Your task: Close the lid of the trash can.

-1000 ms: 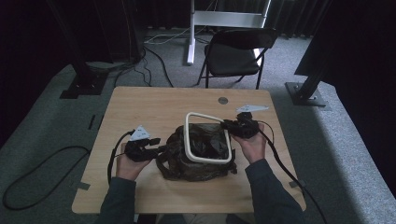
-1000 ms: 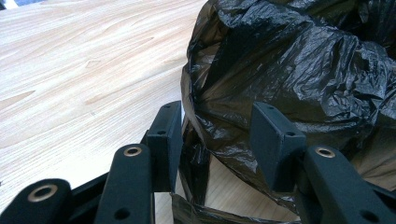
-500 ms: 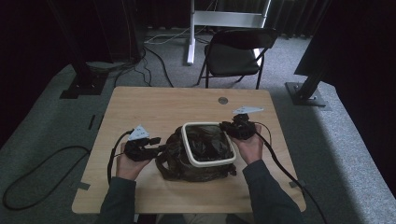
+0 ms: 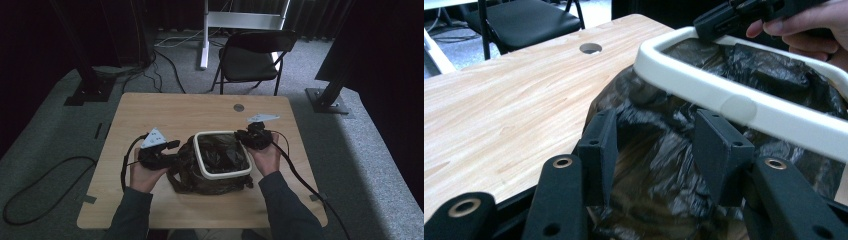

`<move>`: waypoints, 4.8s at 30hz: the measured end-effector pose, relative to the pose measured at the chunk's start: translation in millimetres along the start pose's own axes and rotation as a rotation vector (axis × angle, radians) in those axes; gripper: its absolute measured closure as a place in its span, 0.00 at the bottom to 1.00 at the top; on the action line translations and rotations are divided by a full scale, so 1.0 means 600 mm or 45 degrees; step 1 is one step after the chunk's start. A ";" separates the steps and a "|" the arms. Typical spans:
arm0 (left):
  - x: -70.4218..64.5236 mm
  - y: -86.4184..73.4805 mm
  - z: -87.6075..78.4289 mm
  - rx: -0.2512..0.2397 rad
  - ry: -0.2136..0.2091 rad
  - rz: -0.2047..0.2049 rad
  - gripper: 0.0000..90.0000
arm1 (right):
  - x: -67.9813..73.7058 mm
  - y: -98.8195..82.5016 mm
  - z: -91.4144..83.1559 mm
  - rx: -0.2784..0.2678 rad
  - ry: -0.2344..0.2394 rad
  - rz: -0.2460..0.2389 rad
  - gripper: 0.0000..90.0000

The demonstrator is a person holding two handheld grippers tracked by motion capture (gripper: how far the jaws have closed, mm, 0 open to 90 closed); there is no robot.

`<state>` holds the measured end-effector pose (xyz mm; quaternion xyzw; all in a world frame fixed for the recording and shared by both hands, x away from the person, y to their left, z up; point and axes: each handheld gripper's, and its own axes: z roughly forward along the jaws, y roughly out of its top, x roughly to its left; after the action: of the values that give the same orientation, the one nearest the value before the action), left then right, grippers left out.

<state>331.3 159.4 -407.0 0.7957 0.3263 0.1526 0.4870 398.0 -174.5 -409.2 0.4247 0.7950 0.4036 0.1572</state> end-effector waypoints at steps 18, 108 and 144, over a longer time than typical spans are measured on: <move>0.014 0.036 0.013 -0.084 -0.025 -0.117 0.58 | 0.002 0.000 0.002 0.001 -0.016 0.007 0.89; 0.009 0.008 0.068 -0.011 0.086 -0.124 0.59 | 0.007 -0.053 -0.076 -0.085 0.062 -0.044 0.80; 0.056 -0.055 -0.010 -0.077 0.176 -0.206 0.58 | -0.046 -0.131 -0.089 -0.043 -0.037 -0.031 0.61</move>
<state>340.2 196.4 -435.5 0.7393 0.4174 0.1772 0.4978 339.7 -248.6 -439.1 0.4181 0.7909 0.4087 0.1808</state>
